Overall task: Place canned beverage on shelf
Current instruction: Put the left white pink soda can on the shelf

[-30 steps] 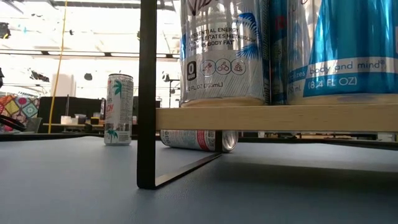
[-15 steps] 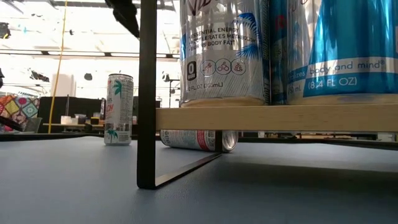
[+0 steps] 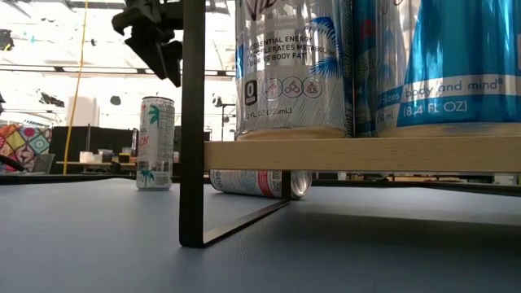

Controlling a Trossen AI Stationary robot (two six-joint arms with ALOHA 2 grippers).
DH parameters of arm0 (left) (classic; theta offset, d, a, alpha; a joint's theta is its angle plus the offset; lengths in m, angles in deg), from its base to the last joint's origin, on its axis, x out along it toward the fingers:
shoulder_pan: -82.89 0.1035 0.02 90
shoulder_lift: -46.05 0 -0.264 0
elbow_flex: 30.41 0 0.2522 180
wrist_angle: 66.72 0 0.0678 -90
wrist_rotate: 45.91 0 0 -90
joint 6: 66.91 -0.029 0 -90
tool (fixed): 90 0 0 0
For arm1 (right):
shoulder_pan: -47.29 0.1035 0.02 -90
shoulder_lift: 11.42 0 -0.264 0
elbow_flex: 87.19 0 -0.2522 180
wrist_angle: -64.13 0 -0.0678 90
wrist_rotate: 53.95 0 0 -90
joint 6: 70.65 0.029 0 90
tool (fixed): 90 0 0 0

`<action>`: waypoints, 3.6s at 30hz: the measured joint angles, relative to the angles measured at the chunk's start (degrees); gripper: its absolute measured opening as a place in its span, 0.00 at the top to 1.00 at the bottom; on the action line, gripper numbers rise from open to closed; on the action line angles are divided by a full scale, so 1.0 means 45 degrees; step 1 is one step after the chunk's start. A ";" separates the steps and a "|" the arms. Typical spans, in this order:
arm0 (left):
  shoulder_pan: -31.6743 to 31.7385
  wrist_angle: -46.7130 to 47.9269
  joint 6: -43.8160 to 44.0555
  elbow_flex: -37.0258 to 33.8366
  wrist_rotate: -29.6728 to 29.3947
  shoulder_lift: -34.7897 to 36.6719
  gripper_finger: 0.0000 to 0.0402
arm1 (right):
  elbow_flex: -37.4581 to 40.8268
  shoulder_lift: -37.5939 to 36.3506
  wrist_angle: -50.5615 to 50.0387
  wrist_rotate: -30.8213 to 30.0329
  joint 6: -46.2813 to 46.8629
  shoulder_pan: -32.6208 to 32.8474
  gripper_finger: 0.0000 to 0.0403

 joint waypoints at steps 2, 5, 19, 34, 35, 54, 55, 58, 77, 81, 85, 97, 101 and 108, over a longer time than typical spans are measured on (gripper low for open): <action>0.0000 0.0148 -0.0347 -0.0013 0.0039 0.0000 0.27 | 0.0000 0.0000 0.0000 -0.0003 -0.0010 0.0028 0.30; -0.0001 0.0293 -0.0699 -0.0028 0.0087 0.0000 0.27 | 0.0000 0.0000 0.0000 -0.0003 -0.0039 0.0038 0.30; 0.2424 -0.0581 0.0799 -0.0496 0.1715 0.1691 0.27 | 0.0000 0.0005 0.0000 -0.0011 0.0010 0.0299 0.30; 0.1807 -0.2751 0.3264 -0.5166 0.1186 0.4211 0.27 | -0.0005 0.0005 0.0002 -0.0081 -0.0039 0.0203 0.30; 0.1679 -0.2825 0.3352 -0.5308 0.1152 0.4205 0.27 | -0.0005 0.0005 0.0000 -0.0110 -0.0039 0.0203 0.30; 0.0143 -0.7695 0.5663 -0.8666 0.0158 0.4172 0.27 | -0.0005 0.0010 0.0005 -0.0392 0.0000 0.0242 0.30; 0.0106 -0.7919 0.5802 -0.8868 0.0131 0.4172 0.27 | -0.0005 0.0010 0.0005 -0.0392 0.0000 0.0242 0.30; 0.0034 -0.9041 0.6425 -0.9548 0.0049 0.4172 0.27 | -0.0005 0.0010 0.0006 -0.0392 0.0000 0.0242 0.30; -0.1085 -1.3760 1.0171 -1.1467 -0.0711 0.4197 0.41 | -0.0010 0.0010 0.3033 -0.0362 -0.2078 0.0255 0.30; -0.1504 -1.3547 1.0871 -1.1040 -0.1166 0.4201 0.41 | -0.0010 0.0010 0.3801 -0.0362 -0.2710 0.0111 0.30; -0.2000 -1.2456 1.1242 -1.0059 -0.2356 0.4201 0.41 | -0.0010 0.0010 0.4983 -0.0362 -0.3208 -0.0235 0.30; -0.3346 -0.6810 1.2373 -0.5476 -0.7114 0.3372 0.41 | -0.0015 0.0846 0.7917 -0.0374 -0.4637 -0.1133 0.30; -0.3727 -0.6350 1.2185 -0.4425 -0.7627 0.2627 0.41 | -0.0015 0.1327 0.9143 -0.0284 -0.5351 -0.1143 0.30; -0.4379 -0.6032 1.1928 -0.3496 -0.8059 0.1509 0.41 | -0.0014 0.1688 1.0538 0.1194 -0.5993 -0.1646 0.30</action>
